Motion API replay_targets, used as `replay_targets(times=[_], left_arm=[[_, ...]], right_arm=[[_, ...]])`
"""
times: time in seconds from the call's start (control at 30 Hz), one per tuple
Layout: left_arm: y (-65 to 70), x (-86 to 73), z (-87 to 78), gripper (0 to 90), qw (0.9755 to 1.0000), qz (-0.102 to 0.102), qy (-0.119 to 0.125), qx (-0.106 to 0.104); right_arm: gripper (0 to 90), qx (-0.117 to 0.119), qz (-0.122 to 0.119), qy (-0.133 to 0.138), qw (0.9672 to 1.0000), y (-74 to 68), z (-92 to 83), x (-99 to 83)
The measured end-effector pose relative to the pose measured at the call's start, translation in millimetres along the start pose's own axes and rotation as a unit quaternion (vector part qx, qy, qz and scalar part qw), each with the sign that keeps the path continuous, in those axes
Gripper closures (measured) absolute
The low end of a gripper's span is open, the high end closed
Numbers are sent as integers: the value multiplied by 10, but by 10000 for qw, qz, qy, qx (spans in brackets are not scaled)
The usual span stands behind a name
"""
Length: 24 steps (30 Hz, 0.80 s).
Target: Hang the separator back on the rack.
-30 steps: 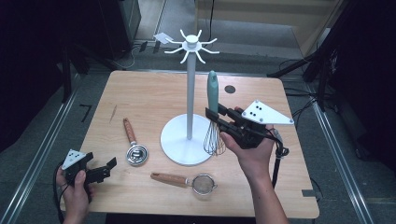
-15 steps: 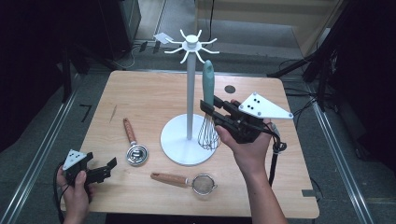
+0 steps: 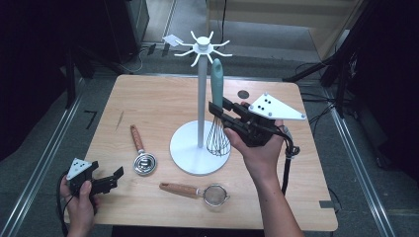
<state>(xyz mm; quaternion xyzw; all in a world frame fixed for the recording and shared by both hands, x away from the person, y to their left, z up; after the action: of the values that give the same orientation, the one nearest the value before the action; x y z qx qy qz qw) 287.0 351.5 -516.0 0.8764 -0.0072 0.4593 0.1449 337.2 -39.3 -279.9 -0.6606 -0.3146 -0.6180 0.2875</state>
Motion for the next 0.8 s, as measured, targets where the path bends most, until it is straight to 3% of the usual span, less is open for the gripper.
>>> replay_targets(times=[0.8], left_arm=[[1, 0, 2, 0, 10000, 3, -4, 9]], right_arm=[[711, -121, 163, 187, 9996, -28, 157, -40]])
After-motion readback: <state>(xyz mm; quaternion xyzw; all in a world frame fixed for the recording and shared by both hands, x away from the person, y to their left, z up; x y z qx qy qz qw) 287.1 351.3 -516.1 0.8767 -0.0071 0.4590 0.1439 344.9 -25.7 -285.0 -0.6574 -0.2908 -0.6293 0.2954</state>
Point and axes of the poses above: each handheld gripper's, and its own axes: z roughly forward along the jaws, x roughly out of its top, y roughly to its right, the point moved 6 cm from there along z, roughly forward along the jaws, and after that the axes turned 6 degrees about -z, right-handed, at the moved point
